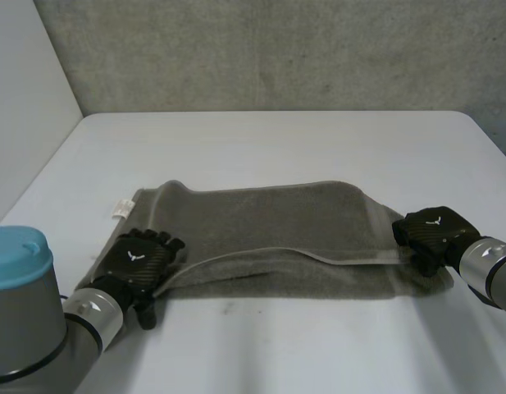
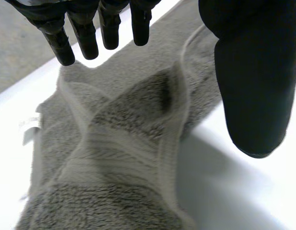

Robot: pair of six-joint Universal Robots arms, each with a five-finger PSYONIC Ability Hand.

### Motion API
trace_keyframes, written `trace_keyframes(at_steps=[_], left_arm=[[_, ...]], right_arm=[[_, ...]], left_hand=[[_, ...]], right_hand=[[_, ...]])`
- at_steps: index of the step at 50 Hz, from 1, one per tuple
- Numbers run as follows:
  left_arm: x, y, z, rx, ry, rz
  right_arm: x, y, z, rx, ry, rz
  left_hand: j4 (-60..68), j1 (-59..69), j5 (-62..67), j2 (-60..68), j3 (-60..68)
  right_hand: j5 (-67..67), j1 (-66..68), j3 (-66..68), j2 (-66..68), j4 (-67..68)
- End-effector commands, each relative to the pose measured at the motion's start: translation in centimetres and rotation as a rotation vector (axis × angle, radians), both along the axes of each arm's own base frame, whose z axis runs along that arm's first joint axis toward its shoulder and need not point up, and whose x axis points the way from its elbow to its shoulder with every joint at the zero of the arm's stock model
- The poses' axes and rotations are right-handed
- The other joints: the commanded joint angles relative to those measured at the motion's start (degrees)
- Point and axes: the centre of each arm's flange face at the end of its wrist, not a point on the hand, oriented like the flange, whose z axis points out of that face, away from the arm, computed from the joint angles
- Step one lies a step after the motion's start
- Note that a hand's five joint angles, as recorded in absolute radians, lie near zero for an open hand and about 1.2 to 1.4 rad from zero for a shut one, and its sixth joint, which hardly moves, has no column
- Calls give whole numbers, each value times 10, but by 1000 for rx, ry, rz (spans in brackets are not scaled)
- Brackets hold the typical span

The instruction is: Fold the towel.

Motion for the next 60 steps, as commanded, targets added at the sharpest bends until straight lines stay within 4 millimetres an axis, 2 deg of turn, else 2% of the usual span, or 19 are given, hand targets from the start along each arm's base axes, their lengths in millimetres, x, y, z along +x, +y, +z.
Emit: trace_keyframes(at_steps=[1, 4, 15, 26, 34, 36, 37, 39, 42, 44, 48, 50, 53, 55, 56, 57, 58, 59, 60], left_arm=[[2, -12, -15, -93, -5, 67], [2, -17, -22, -104, -8, 84], [7, -22, -24, -122, -7, 115], [26, -32, -12, -151, 0, 192], [34, -33, -11, -152, 0, 220], [38, -35, -12, -147, 0, 233], [38, -35, -12, -147, 0, 233], [40, -36, -13, -141, 3, 237], [40, -36, -14, -138, 3, 233], [39, -36, -14, -135, 7, 222], [37, -36, -12, -139, 13, 210], [36, -36, -10, -143, 15, 204], [36, -36, -1, -159, 20, 200], [40, -36, 20, -203, 20, 208], [40, -36, 20, -203, 20, 208], [42, -35, 31, -219, 4, 204], [42, -35, 31, -219, 4, 204], [43, -34, 42, -232, -15, 189], [42, -30, 53, -245, -32, 165]], right_arm=[[0, 0, 0, 0, 0, 0], [0, 1, -1, 3, 1, 0], [-3, 0, -1, 2, 0, -9], [-3, -1, 2, -12, -2, -13], [-3, -1, 2, -11, -7, -17], [-2, 0, 1, -8, -7, -14], [-2, 0, 1, -8, -7, -14], [-1, 2, 1, -3, -7, -11], [-1, 3, 0, 0, -8, -12], [-1, 4, 0, 2, -8, -10], [-2, 4, 1, 2, -6, -14], [-2, 3, 4, -7, -6, -15], [-4, 2, 19, -52, -9, -21], [-4, 7, 42, -108, -12, -19], [-4, 7, 42, -108, -12, -19], [-4, 10, 55, -127, -9, -17], [-5, 15, 70, -137, -7, -17], [-5, 15, 70, -137, -7, -17], [-5, 20, 83, -135, -7, -13]], left_hand=[[32, 31, 20, 31, 31], [34, 33, 21, 32, 33], [54, 53, 42, 53, 53], [67, 67, 55, 66, 67], [217, 217, 205, 216, 216], [396, 396, 384, 395, 395], [397, 396, 385, 396, 396], [513, 512, 500, 511, 512], [547, 546, 534, 545, 546], [687, 687, 675, 686, 687], [698, 697, 686, 697, 697], [698, 697, 686, 697, 697], [698, 697, 686, 697, 697], [698, 697, 686, 697, 697], [698, 697, 686, 697, 697], [698, 697, 686, 697, 697], [698, 697, 686, 697, 697], [698, 697, 686, 697, 697], [698, 697, 686, 697, 697]], right_hand=[[35, 49, 31, 49, 33], [35, 49, 31, 49, 33], [35, 49, 31, 49, 33], [35, 49, 31, 49, 33], [35, 49, 31, 49, 33], [35, 49, 31, 49, 33], [35, 49, 31, 49, 33], [35, 49, 31, 49, 33], [35, 49, 31, 49, 33], [35, 49, 31, 49, 33], [35, 49, 31, 49, 33], [35, 49, 31, 49, 33], [35, 49, 31, 49, 33], [35, 49, 31, 49, 33], [35, 49, 31, 49, 33], [35, 49, 31, 49, 33], [35, 49, 31, 49, 33], [35, 49, 31, 49, 33], [35, 49, 31, 49, 33]])
